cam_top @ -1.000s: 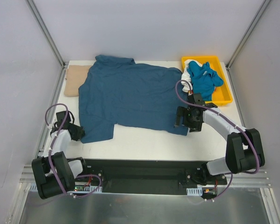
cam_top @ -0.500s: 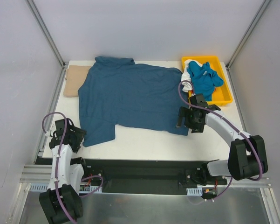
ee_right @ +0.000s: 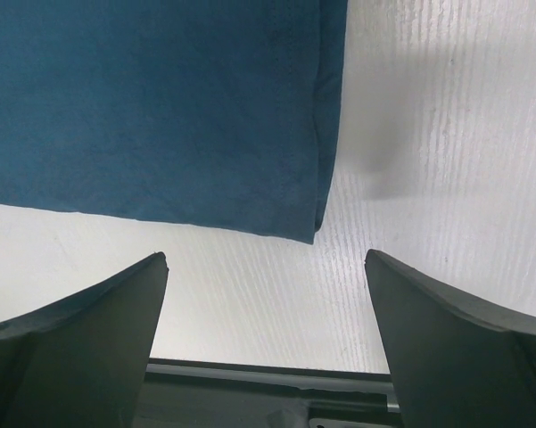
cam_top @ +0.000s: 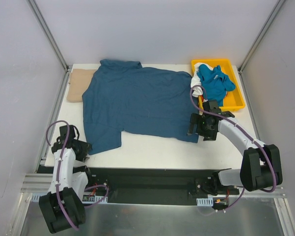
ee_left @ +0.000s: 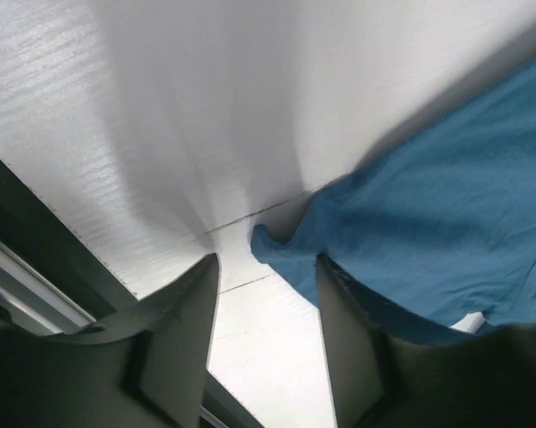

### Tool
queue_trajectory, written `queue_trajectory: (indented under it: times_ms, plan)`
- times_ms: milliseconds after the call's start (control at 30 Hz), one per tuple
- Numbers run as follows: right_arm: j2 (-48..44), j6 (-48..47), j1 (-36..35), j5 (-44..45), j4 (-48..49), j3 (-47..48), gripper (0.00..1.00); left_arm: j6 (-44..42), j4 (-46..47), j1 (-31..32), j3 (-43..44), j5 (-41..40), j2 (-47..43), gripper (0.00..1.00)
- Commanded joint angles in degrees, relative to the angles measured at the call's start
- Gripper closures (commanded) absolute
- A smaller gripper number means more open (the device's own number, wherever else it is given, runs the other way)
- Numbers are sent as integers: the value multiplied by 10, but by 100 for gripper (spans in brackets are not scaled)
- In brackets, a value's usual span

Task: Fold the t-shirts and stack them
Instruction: Grap the side of the flattened tshirt closest away from the robot with both arms

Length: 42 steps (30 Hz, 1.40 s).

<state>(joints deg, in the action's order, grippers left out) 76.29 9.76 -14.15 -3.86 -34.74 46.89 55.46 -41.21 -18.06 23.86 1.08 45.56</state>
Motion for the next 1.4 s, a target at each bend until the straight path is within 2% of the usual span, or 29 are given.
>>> queue_trajectory:
  times_ms: [0, 67, 167, 233, 633, 767, 867, 900, 933, 967, 1033, 1067, 1167, 1200, 1333, 1367]
  plan:
    - [4, -15, 14, -21, 11, -1, 3, 8, 24, -1, -4, 26, 30, 60]
    - [11, -14, 18, -30, 16, -4, 3, 2, 42, -2, -7, 36, 50, 66]
    - [20, -12, 22, -36, 18, -5, 3, -11, 55, -1, -13, 58, 66, 82]
    - [26, -11, 23, -37, 21, -5, 3, -20, 55, -2, -11, 46, 68, 100]
    - [66, 39, 24, -50, 44, 7, 1, -42, 56, -2, 29, 67, -29, 100]
    - [87, 49, 22, -56, 45, 3, 9, -51, 56, -2, 43, 95, -36, 100]
    - [98, 57, 22, -49, 47, -4, 18, -53, 57, -2, 51, 110, -44, 100]
    - [100, 61, 22, -52, 54, -6, 26, -52, 57, -2, 54, 111, -54, 100]
    - [100, 61, 21, -51, 59, -11, 29, -51, 56, -2, 55, 115, -59, 100]
    - [103, 67, 20, -48, 63, -13, 39, -48, 56, -2, 56, 116, -65, 100]
    - [111, 69, 20, -46, 70, -15, 52, -45, 54, -2, 56, 113, -85, 100]
    - [112, 73, 20, -47, 75, -20, 64, -40, 51, -2, 56, 111, -92, 100]
    - [106, 80, 21, -41, 83, -30, 85, -26, 33, -2, 55, 106, -116, 100]
    - [95, 80, 20, -38, 82, -33, 99, -22, 25, -1, 56, 104, -129, 100]
    - [34, 68, 21, -23, 58, -60, 99, -5, -45, -2, 74, 75, -174, 100]
    - [19, 63, 20, -23, 48, -65, 99, 2, -87, -1, 81, 67, -196, 100]
